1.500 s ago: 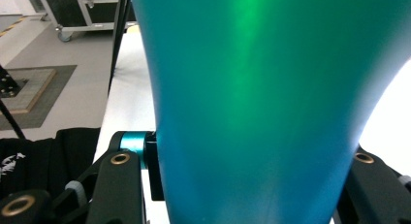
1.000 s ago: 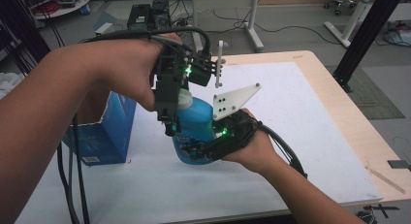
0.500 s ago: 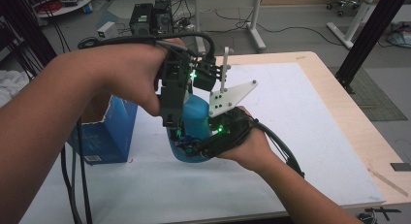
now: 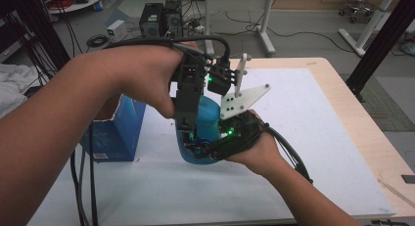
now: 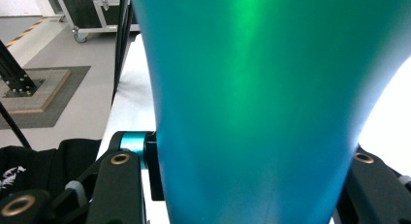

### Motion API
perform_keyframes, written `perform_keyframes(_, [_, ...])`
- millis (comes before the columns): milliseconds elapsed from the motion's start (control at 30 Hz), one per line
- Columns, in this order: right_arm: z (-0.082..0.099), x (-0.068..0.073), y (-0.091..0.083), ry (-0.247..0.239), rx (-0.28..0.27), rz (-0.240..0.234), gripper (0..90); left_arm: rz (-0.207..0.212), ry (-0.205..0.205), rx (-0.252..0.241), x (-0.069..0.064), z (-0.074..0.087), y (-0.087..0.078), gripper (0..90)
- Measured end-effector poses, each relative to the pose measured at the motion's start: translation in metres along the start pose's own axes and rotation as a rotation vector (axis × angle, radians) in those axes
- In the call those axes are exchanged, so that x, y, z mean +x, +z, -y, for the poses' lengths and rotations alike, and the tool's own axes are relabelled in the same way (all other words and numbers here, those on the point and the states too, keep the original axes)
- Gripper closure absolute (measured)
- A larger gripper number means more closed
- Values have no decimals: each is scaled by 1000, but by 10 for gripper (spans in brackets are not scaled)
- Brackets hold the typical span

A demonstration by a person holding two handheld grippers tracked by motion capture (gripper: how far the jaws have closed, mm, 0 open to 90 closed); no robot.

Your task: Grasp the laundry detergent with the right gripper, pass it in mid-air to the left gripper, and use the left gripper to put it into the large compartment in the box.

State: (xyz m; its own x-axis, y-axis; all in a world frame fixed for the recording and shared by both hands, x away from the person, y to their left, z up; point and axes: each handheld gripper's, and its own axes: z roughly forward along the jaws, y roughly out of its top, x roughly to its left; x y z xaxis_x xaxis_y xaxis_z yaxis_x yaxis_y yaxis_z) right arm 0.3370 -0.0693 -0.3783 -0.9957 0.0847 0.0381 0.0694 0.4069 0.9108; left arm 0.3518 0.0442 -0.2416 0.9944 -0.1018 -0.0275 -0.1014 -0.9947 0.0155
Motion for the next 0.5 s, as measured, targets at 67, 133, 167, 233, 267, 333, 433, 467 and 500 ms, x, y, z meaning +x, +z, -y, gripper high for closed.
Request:
perform_keyframes(67, [0, 0, 0, 1, 3, -1, 448, -7, -3, -4, 0, 0, 0, 34])
perform_keyframes(133, [0, 0, 0, 1, 2, 1, 448, -5, -3, -3, -1, 0, 0, 69])
perform_keyframes(167, [0, 0, 0, 1, 2, 1, 448, -3, -4, -4, -1, -1, 0, 69])
perform_keyframes(233, [0, 0, -1, 0, 0, 2, 448, -4, -3, -3, -1, -2, 0, 84])
perform_keyframes(267, [0, 0, -1, 0, 0, 1, 448, -7, -2, -5, -1, -2, 0, 84])
perform_keyframes(333, [0, 0, -1, 1, 2, 0, 448, -8, -4, -8, -1, -2, 0, 84])
perform_keyframes(433, [0, 0, 0, 0, 2, -2, 448, -10, -3, -7, -1, -3, 0, 99])
perform_keyframes(467, [0, 0, 0, 1, 2, -1, 448, -2, 1, -4, -2, -3, 0, 119])
perform_keyframes(500, [0, 0, -1, 1, 1, -2, 448, -3, 0, -3, -2, -3, 0, 120])
